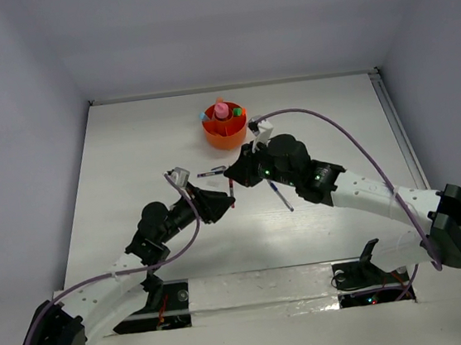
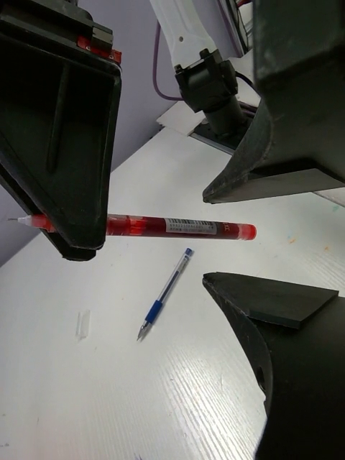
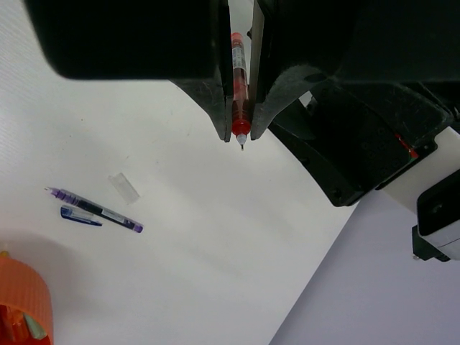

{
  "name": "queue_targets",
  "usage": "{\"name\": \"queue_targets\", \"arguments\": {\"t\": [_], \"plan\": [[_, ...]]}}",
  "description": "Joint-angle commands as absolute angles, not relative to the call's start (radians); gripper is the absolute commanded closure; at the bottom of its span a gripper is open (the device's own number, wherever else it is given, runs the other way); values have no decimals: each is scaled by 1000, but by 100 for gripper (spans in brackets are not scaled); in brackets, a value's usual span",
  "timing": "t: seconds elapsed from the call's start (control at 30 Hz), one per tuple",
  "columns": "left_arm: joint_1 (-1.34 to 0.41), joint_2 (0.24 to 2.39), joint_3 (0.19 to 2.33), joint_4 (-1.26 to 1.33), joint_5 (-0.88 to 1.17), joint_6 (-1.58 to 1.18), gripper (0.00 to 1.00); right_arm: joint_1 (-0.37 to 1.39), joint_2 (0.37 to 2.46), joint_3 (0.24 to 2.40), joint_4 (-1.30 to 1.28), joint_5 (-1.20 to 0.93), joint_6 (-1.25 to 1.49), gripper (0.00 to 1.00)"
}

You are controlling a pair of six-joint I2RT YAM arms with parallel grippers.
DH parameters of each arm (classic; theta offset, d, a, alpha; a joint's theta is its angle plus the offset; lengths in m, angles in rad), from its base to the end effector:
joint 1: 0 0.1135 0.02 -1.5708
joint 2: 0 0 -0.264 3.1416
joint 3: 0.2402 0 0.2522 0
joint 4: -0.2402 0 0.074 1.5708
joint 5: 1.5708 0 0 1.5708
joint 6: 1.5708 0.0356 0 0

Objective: Sort the stationery into containers
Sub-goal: Pick up the pen cap from the center of the board.

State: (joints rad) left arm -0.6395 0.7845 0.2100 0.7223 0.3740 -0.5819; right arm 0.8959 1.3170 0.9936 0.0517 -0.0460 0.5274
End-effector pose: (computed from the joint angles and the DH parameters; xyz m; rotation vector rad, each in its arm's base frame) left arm 0.1346 -0.1163 0.2330 0.3785 1.5148 -1.2508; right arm 0.1928 0.2435 0.3187 -0.3952 1.9324 1.0125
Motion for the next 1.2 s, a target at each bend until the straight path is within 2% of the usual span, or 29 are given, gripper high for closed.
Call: {"name": "queue_targets", "arguments": {"t": [0.0, 0.17, 0.3, 0.33, 0.37, 0.47, 0.57, 0.63, 0.67, 0.77, 0.87, 0.93, 1.03, 1.07, 1.17], "plan": [[-643, 798, 264, 813, 405, -572, 61, 896, 1318, 1037, 72, -83, 525, 100], [-643, 830, 275, 828, 403, -577, 68, 896, 1331, 1040, 80, -121, 529, 100], [-643, 847, 282, 854, 411, -581, 69, 896, 1353, 1045, 80, -150, 535, 100], [-643, 848, 284, 856, 411, -581, 71, 896, 1354, 1046, 80, -152, 538, 100], [-643, 851, 285, 856, 413, -580, 79, 896, 1355, 1045, 84, -146, 538, 100], [-643, 850, 282, 856, 407, -577, 86, 896, 1353, 1043, 87, -146, 538, 100], [-643, 854, 284, 856, 416, -577, 99, 887, 1358, 1046, 90, -152, 541, 100], [-643, 856, 279, 856, 419, -581, 96, 887, 1355, 1043, 100, -156, 549, 100], [-643, 854, 278, 854, 417, -584, 88, 878, 1353, 1043, 106, -160, 551, 100], [-643, 857, 275, 851, 422, -583, 75, 877, 1344, 1048, 115, -166, 555, 100], [-643, 868, 272, 857, 433, -583, 74, 868, 1341, 1054, 117, -170, 557, 100], [-643, 870, 268, 862, 433, -584, 76, 868, 1342, 1060, 117, -172, 557, 100], [-643, 865, 268, 853, 416, -584, 92, 868, 1345, 1054, 117, -172, 560, 100], [-643, 862, 268, 851, 416, -581, 100, 868, 1345, 1051, 120, -169, 560, 100], [-643, 858, 268, 845, 408, -577, 100, 868, 1345, 1045, 117, -172, 563, 100]]}}
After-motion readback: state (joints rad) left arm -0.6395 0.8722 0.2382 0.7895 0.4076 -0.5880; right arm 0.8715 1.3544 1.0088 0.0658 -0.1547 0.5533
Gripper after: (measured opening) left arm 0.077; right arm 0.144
